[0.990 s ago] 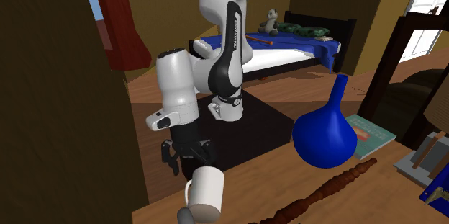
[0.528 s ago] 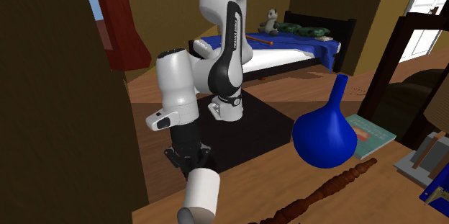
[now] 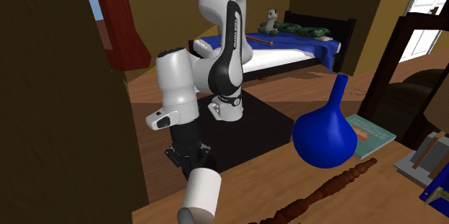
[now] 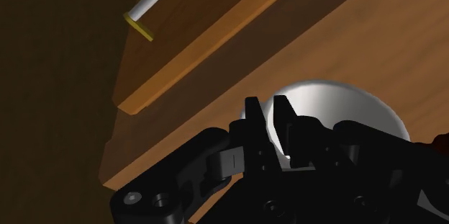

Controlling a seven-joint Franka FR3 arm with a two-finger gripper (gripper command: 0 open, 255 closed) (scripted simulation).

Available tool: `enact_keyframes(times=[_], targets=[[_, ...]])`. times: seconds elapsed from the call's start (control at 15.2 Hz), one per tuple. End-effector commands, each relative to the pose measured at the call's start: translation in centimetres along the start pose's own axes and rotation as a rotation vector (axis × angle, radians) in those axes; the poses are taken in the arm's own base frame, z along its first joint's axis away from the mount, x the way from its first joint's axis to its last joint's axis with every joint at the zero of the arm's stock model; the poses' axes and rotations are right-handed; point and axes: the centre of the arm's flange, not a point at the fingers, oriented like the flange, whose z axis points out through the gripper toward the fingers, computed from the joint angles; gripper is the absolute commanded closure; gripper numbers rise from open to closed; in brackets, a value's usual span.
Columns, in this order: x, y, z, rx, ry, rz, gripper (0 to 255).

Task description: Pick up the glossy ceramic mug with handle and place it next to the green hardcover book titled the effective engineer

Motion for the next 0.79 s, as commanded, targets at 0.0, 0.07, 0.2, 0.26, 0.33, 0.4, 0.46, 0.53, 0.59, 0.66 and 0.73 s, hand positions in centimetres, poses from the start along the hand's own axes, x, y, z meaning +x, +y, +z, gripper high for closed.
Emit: enact_keyframes(times=[0.0,0.07,0.2,0.26,0.33,0.4,0.46,0.53,0.59,0.66,0.73], targets=[[0.2,-0.1,-0.8,-0.001,-0.001,0.0,255],[0.3,-0.2,-1.3,-0.001,-0.001,0.0,255],[0.6,-0.3,-2.3,-0.001,-0.001,0.0,255],[0.8,-0.4,-2.8,-0.001,-0.001,0.0,255],[0.9,-0.5,-3.3,-0.001,-0.001,0.0,255],[1.1,-0.6,-3.8,-0.001,-0.001,0.0,255],[1.2,-0.7,-4.3,-0.001,-0.001,0.0,255],[1.3,-0.8,-4.8,-0.001,-0.001,0.0,255],[1.5,-0.8,-5.3,-0.001,-0.001,0.0,255],[1.6,-0.9,-5.8,-0.001,-0.001,0.0,255],[1.8,-1.0,-6.3,-0.001,-0.001,0.0,255]])
